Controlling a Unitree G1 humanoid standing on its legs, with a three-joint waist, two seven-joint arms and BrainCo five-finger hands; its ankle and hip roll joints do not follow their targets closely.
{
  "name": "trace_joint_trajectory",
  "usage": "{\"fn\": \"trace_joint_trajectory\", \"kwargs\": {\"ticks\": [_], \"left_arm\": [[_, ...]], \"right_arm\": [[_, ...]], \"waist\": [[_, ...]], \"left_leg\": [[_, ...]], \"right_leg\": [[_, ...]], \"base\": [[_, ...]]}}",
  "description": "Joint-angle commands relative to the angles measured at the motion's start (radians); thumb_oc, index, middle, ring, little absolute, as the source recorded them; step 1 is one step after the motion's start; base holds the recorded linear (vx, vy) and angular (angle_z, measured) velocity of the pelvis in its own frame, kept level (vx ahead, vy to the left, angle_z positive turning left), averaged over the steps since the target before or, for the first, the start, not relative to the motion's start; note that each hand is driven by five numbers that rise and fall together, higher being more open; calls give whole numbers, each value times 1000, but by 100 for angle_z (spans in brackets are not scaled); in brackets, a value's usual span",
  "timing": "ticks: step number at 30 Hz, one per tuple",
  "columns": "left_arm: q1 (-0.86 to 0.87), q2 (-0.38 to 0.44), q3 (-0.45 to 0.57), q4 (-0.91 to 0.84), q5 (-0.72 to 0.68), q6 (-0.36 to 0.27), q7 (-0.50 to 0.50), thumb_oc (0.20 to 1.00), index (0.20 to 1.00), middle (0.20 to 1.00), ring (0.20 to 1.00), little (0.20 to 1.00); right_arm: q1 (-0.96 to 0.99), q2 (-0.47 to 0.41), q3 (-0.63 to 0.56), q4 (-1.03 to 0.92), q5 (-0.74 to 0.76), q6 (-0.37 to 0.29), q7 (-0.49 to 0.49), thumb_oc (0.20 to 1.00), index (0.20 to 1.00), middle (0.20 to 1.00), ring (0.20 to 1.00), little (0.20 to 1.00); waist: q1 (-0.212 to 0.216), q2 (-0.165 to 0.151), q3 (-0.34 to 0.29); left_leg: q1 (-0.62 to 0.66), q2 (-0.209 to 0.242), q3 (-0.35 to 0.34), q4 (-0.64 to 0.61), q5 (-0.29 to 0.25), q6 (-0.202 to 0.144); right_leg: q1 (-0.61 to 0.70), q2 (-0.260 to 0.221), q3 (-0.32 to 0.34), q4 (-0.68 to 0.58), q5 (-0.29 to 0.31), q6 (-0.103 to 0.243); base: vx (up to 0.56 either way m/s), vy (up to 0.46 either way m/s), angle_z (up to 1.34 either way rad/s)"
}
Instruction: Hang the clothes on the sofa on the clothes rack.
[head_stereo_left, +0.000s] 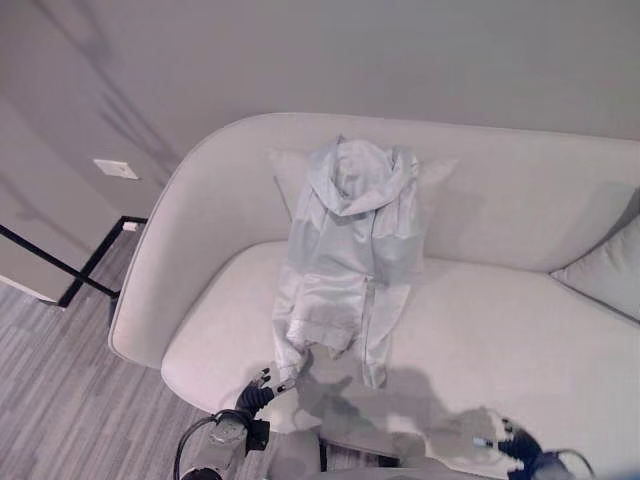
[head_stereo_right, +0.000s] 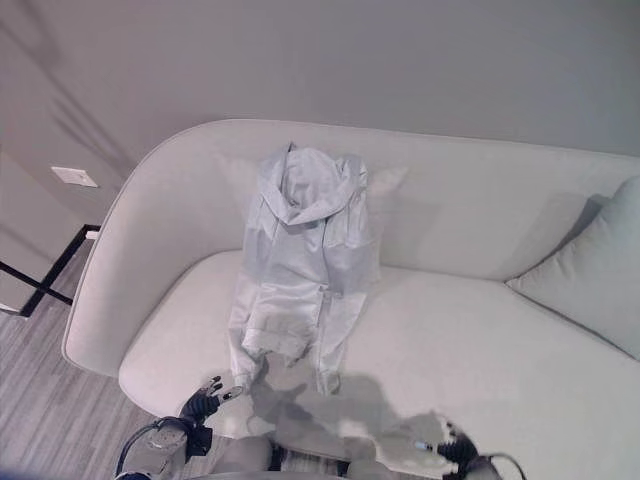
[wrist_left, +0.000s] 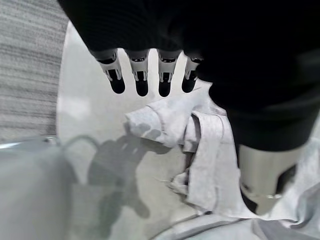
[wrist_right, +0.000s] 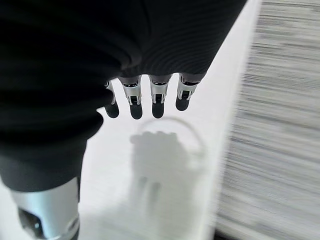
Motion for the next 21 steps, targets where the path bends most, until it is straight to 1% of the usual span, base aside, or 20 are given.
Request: {"fn": "trace_joint_trajectory", "kwargs": {"ticks": [1,2,3,4,5,6,7,8,9,10,11,12,13,14,16,17,18,19,21], "left_arm": [[-31,14,-4,-26,23,-27,9,1000,1000,1000,1000,1000],[-37,13,-14,-19,32,-26,11,1000,1000,1000,1000,1000],[-41,14,-23,-20,41,-28,12,1000,1000,1000,1000,1000],[-47,13,-30,-12,53,-29,11,1000,1000,1000,1000,1000],[-48,12,-39,3,73,-30,9,1000,1000,1000,1000,1000],[-62,17,-53,10,99,-34,7,1000,1000,1000,1000,1000],[-66,22,-54,9,105,-34,6,1000,1000,1000,1000,1000],[-71,28,-54,7,102,-36,9,1000,1000,1000,1000,1000],[-79,36,-37,9,87,-35,13,1000,1000,1000,1000,1000],[-83,37,-26,17,75,-35,16,1000,1000,1000,1000,1000],[-83,38,-26,17,75,-35,16,1000,1000,1000,1000,1000],[-87,45,-10,25,57,-35,23,1000,1000,1000,1000,1000],[-88,45,-10,25,57,-35,23,1000,1000,1000,1000,1000],[-88,52,-8,23,53,-34,25,1000,1000,1000,1000,1000],[-91,57,-10,-1,55,-32,29,1000,1000,1000,1000,1000],[-91,58,-11,-14,55,-32,30,1000,1000,1000,1000,1000],[-94,61,-18,-20,61,-28,29,1000,1000,1000,1000,1000],[-100,58,-18,-24,62,-29,32,1000,1000,1000,1000,1000],[-103,58,-27,-72,59,-31,38,1000,1000,1000,1000,1000]], "right_arm": [[20,-29,-9,-10,16,-13,-10,1000,1000,1000,1000,1000],[19,-32,-11,1,13,-9,-12,1000,1000,1000,1000,1000],[19,-32,-11,3,16,-7,-10,1000,1000,1000,1000,1000],[15,-32,-13,13,17,-6,-8,1000,1000,1000,1000,1000],[11,-31,-19,21,16,-5,-3,1000,1000,1000,1000,1000],[3,-23,-28,30,9,1,-8,1000,1000,1000,1000,1000],[1,-17,-32,28,7,2,-11,1000,1000,1000,1000,1000],[-5,-12,-33,28,9,2,-13,1000,1000,1000,1000,1000],[-19,3,-29,37,4,6,-18,1000,1000,1000,1000,1000],[-30,9,-24,38,3,4,-21,1000,1000,1000,1000,1000],[-30,9,-24,38,3,4,-21,1000,1000,1000,1000,1000],[-45,26,-15,42,6,4,-27,1000,1000,1000,1000,1000],[-45,26,-14,42,6,4,-27,1000,1000,1000,1000,1000],[-53,30,-2,27,8,-1,-30,1000,1000,1000,1000,1000],[-43,28,0,9,7,-5,-33,1000,1000,1000,1000,1000],[-38,24,0,-2,4,-6,-36,1000,1000,1000,1000,1000],[-24,23,-1,-15,1,-8,-43,1000,1000,1000,1000,1000],[-22,17,-1,-18,-1,-12,-49,1000,1000,1000,1000,1000],[-7,9,-14,-41,0,-14,-55,1000,1000,1000,1000,1000]], "waist": [[-7,-10,-1],[-13,-2,-6],[-16,13,-17],[-20,25,-29],[-26,41,-44],[-35,43,-55],[-36,39,-58],[-33,33,-57],[-25,25,-52],[-19,23,-47],[-18,22,-47],[-6,22,-39],[-6,22,-40],[-7,26,-32],[-18,27,-22],[-20,27,-24],[-20,22,-23],[-20,21,-24],[-33,18,-17]], "left_leg": [[20,117,-34,19,-58,15],[36,149,-39,2,-44,8],[43,152,-53,-11,-40,5],[67,152,-57,-46,-47,-10],[84,144,-54,-77,-58,-23],[102,104,-43,-102,-84,-23],[107,84,-35,-108,-95,-19],[109,56,-31,-107,-112,-4],[122,18,-11,-125,-131,22],[123,7,3,-132,-134,31],[123,6,4,-132,-134,31],[121,-9,32,-142,-135,47],[120,-10,32,-142,-135,47],[117,-17,44,-145,-130,57],[126,-33,35,-144,-130,71],[125,-37,35,-145,-127,75],[129,-42,40,-146,-129,78],[125,-48,38,-144,-129,77],[130,-50,27,-138,-128,78]], "right_leg": [[-13,-55,44,16,-54,119],[-14,-71,43,18,-60,127],[-11,-79,48,16,-65,137],[-8,-88,51,12,-61,147],[-5,-105,48,8,-53,163],[-22,-153,57,6,-24,185],[-33,-174,63,7,-6,194],[-50,-198,65,10,19,204],[-84,-229,80,23,59,214],[-100,-240,70,29,77,216],[-101,-241,71,29,78,216],[-132,-254,21,69,95,211],[-134,-254,22,70,95,212],[-153,-225,26,120,78,202],[-167,-147,96,165,29,186],[-170,-116,113,166,16,181],[-158,-90,106,147,3,167],[-131,-86,103,121,-5,169],[-144,-46,156,124,-6,161]], "base": [[62,290,19],[100,345,22],[122,373,24],[138,422,27],[109,578,11],[64,554,2],[12,535,11],[-42,462,0],[-72,463,-3],[-66,324,-33],[-81,253,-42],[-50,146,-40],[-65,272,-37],[-5,182,-29],[12,176,-34],[22,66,-11],[12,8,16],[17,-23,34],[17,-55,25]]}}
